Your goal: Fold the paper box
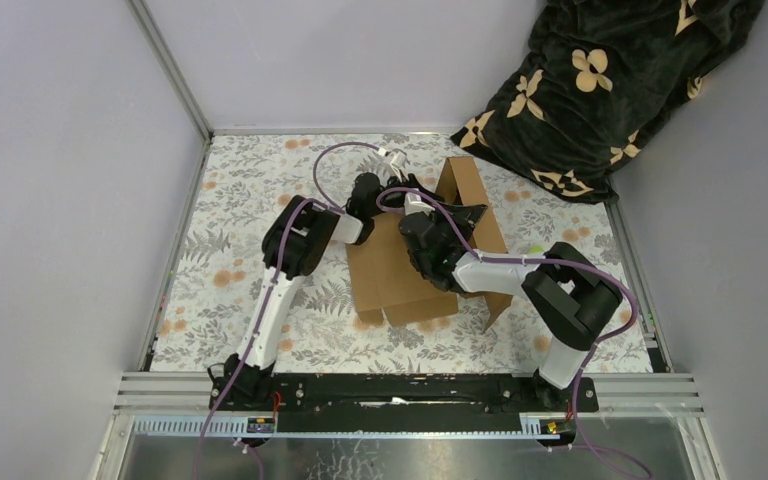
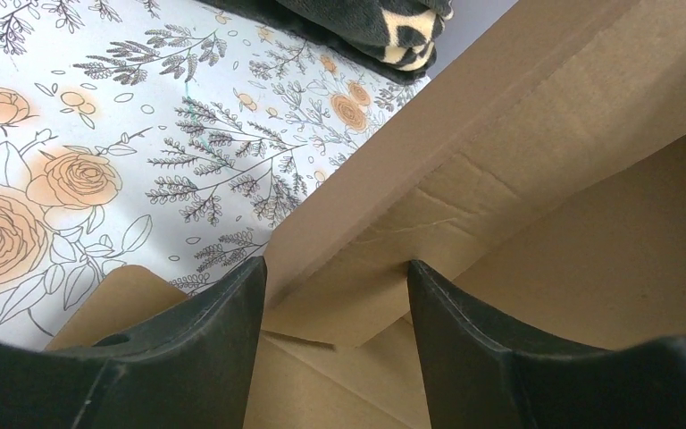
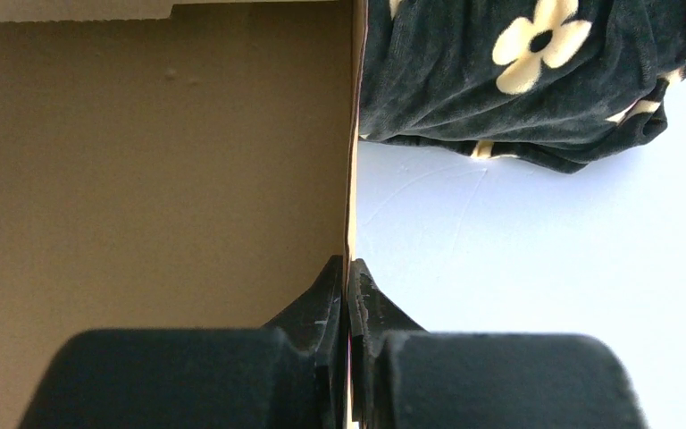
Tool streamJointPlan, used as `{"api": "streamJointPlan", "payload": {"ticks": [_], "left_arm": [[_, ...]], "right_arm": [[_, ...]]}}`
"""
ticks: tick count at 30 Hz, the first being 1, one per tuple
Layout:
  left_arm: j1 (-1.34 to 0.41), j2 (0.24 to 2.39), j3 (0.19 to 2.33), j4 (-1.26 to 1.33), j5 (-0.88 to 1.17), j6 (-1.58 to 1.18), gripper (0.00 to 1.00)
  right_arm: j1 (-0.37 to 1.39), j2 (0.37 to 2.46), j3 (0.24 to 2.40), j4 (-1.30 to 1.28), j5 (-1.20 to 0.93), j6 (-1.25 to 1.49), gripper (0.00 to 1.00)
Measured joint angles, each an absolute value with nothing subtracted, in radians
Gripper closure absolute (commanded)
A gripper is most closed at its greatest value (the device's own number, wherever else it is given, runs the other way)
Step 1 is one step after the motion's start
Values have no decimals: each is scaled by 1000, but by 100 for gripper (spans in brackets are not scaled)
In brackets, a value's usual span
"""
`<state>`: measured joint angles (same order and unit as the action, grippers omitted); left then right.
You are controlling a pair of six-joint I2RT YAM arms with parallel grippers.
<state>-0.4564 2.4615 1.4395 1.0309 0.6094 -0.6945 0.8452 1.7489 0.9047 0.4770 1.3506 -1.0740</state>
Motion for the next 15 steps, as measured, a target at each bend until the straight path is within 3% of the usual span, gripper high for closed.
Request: {"api": "streamJointPlan", "payload": {"ticks": [6, 15], "left_arm": [[-467, 2461, 1439, 1033, 585, -693, 37], [-476, 2462, 1447, 1030, 570, -673, 68]], "right_arm": [[845, 1743, 913, 442, 1348, -1043, 100], [845, 1741, 930, 385, 1352, -998, 100]]}}
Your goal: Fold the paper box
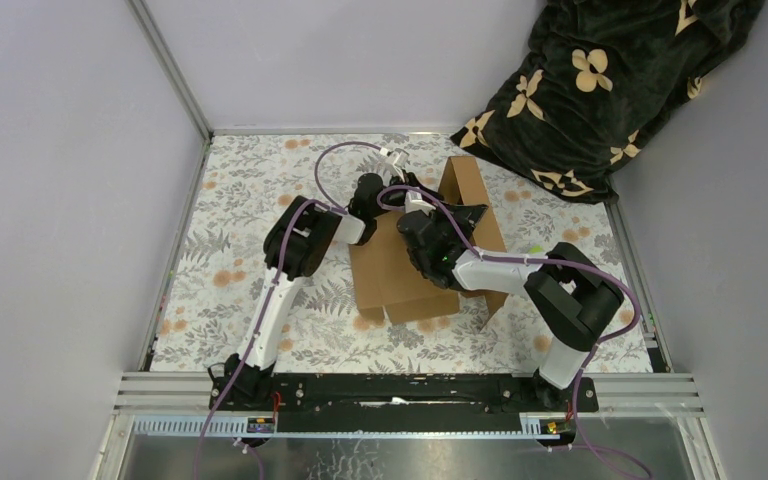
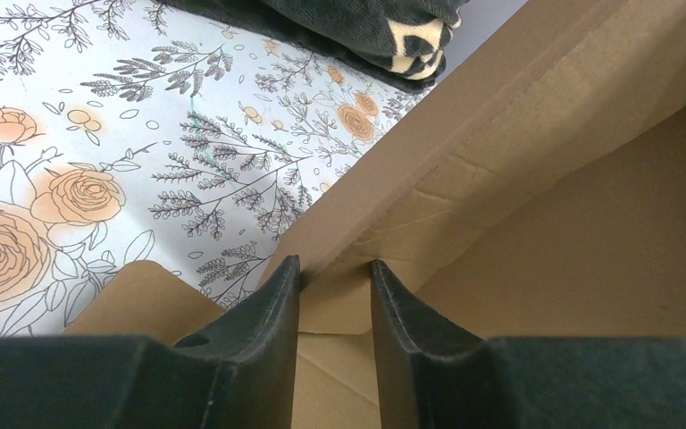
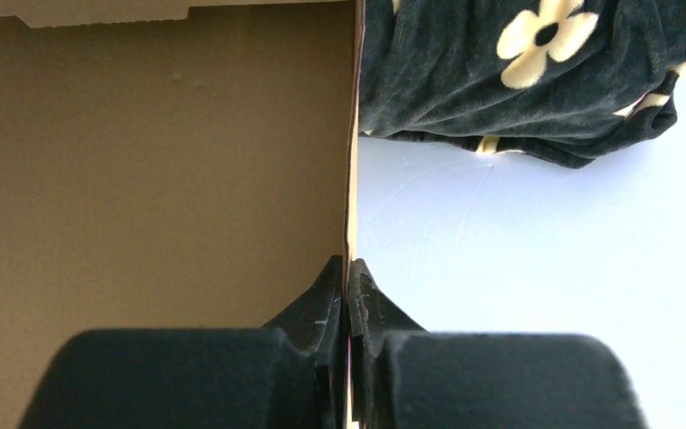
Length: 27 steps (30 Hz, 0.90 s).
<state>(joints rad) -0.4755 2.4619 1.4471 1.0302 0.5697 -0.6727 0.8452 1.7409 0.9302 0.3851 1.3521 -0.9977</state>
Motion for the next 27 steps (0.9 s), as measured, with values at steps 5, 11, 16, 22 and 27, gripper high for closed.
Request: {"api": "streamJointPlan", "payload": {"ticks": [5, 11, 16, 22, 27], "left_arm": [[-476, 2462, 1447, 1028, 552, -654, 83], [-494, 2462, 1448, 1013, 518, -653, 62], [-512, 2462, 1450, 1023, 513, -663, 52], [-511, 2462, 1459, 1019, 520, -672, 48], [-511, 2463, 1477, 1005, 532, -676, 29]], "right_arm": [[845, 1741, 936, 368, 1356, -984, 100], [853, 1742, 945, 347, 1351, -962, 100], [853, 1742, 945, 340, 1352, -954, 100], [853, 1742, 945, 333, 1352, -949, 100], [849, 1739, 945, 326, 1351, -945, 100]]}}
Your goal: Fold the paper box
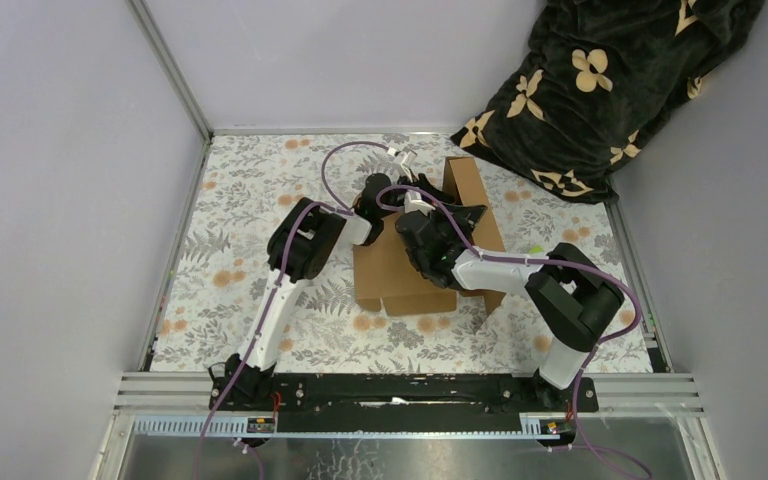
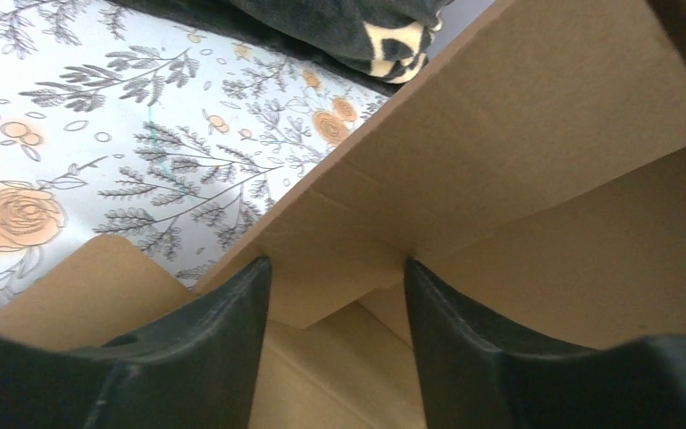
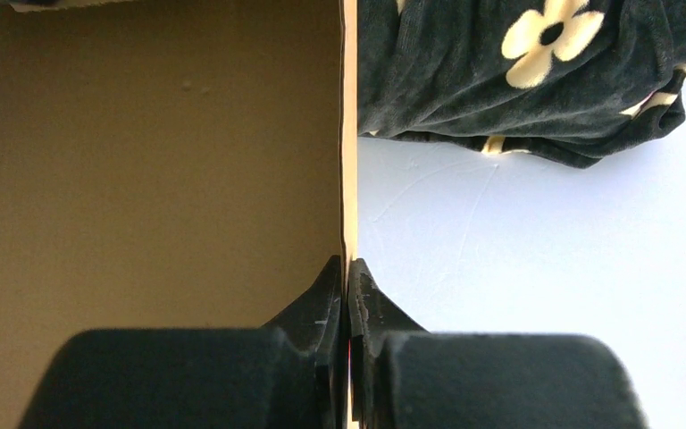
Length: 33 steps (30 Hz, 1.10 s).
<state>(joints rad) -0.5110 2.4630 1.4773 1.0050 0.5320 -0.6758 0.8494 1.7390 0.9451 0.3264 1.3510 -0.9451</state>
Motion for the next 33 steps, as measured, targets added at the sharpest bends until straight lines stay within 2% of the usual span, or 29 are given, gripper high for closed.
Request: {"api": "streamJointPlan", "payload": {"ticks": [6, 13, 16, 24, 28, 33], "left_arm": [[-510, 2463, 1478, 1017, 546, -682, 29], [-497, 2463, 1478, 1016, 546, -690, 44], [-491, 2472, 1493, 1018, 559, -706, 45], [-482, 2500, 1511, 1063, 603, -758, 44], [-475, 2504, 1511, 1079, 611, -775, 32], [-463, 2504, 1511, 1118, 622, -786, 30]], "right_arm": [[848, 1738, 945, 325, 1349, -942, 100], [845, 1736, 944, 325, 1346, -942, 100], [845, 1736, 944, 325, 1345, -942, 100], [844, 1736, 944, 325, 1345, -939, 100], [844, 1736, 944, 324, 1345, -934, 100], [844, 1736, 945, 323, 1345, -933, 100]]}}
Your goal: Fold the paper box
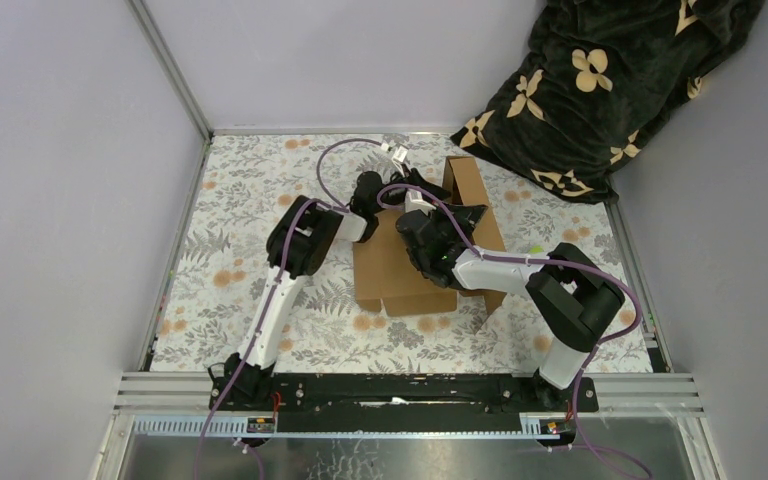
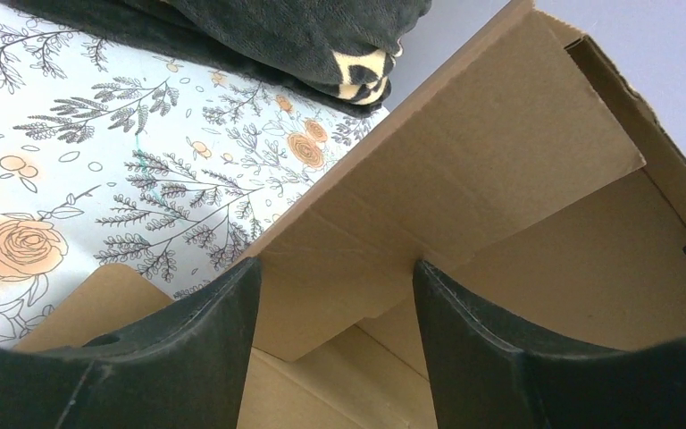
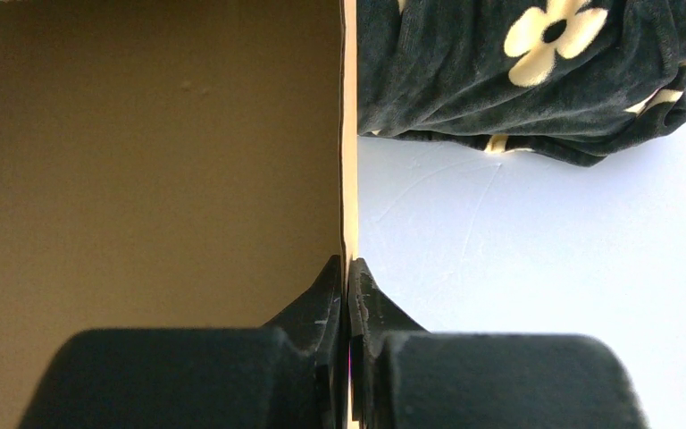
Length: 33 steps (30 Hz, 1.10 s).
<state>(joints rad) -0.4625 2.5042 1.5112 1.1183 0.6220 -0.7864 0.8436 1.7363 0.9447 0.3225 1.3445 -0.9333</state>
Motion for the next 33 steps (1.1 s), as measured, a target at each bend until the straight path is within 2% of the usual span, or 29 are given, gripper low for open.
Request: {"api": "streamJointPlan", "payload": {"ticks": [18, 33], "left_arm": [[-397, 2510, 1514, 1197, 641, -837, 33], [-404, 2621, 1703, 1103, 738, -855, 33]], "right_arm": [[844, 1739, 947, 321, 1346, -927, 100], [844, 1752, 964, 320, 1345, -926, 100]]}}
